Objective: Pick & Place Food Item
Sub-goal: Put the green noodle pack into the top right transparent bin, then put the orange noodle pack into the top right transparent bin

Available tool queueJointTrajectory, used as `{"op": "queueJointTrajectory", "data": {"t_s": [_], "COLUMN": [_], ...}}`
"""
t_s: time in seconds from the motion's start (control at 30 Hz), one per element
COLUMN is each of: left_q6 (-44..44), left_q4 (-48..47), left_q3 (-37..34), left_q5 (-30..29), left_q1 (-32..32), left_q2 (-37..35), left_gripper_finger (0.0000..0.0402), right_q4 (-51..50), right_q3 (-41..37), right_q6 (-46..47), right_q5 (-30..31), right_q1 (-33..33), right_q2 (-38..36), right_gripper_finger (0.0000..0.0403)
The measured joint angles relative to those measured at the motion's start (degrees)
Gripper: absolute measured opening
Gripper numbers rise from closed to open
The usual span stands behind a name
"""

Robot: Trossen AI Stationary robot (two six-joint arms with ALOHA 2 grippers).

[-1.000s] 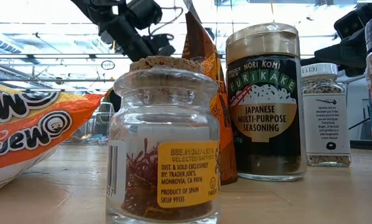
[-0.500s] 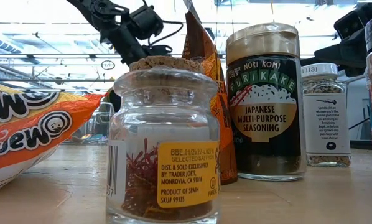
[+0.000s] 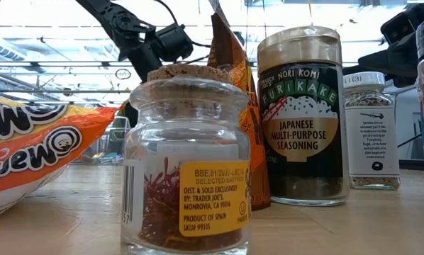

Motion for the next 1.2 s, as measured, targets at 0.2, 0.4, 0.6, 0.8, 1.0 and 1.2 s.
{"op": "queueJointTrajectory", "data": {"t_s": [0.2,0.4,0.6,0.8,1.0,1.2], "left_q6": [-0.7,0.5,4.7,4.6,7.8,11.5], "left_q4": [-0.2,-0.2,-0.3,-1.3,0.2,0.8], "left_q3": [0.0,0.0,0.0,0.0,0.0,0.0], "left_q5": [0.0,0.0,0.3,3.6,11.8,13.8], "left_q1": [0.0,0.0,0.0,-1.8,-8.7,-21.1], "left_q2": [0.4,0.3,-6.6,-15.7,-22.6,-24.7], "left_gripper_finger": [0.0009,0.0017,0.0025,0.0018,0.0049,0.0132], "right_q4": [-0.1,-0.1,-0.1,-0.1,-0.1,-0.1], "right_q3": [0.0,0.0,0.0,0.0,0.0,0.0], "right_q6": [0.0,0.0,0.0,0.0,0.0,0.0], "right_q5": [0.0,0.0,0.0,0.0,0.0,0.0], "right_q1": [0.0,0.0,0.0,0.0,0.0,0.0], "right_q2": [0.0,0.0,0.0,0.0,0.0,0.0], "right_gripper_finger": [0.0217,0.0217,0.0218,0.0216,0.0219,0.0215]}}
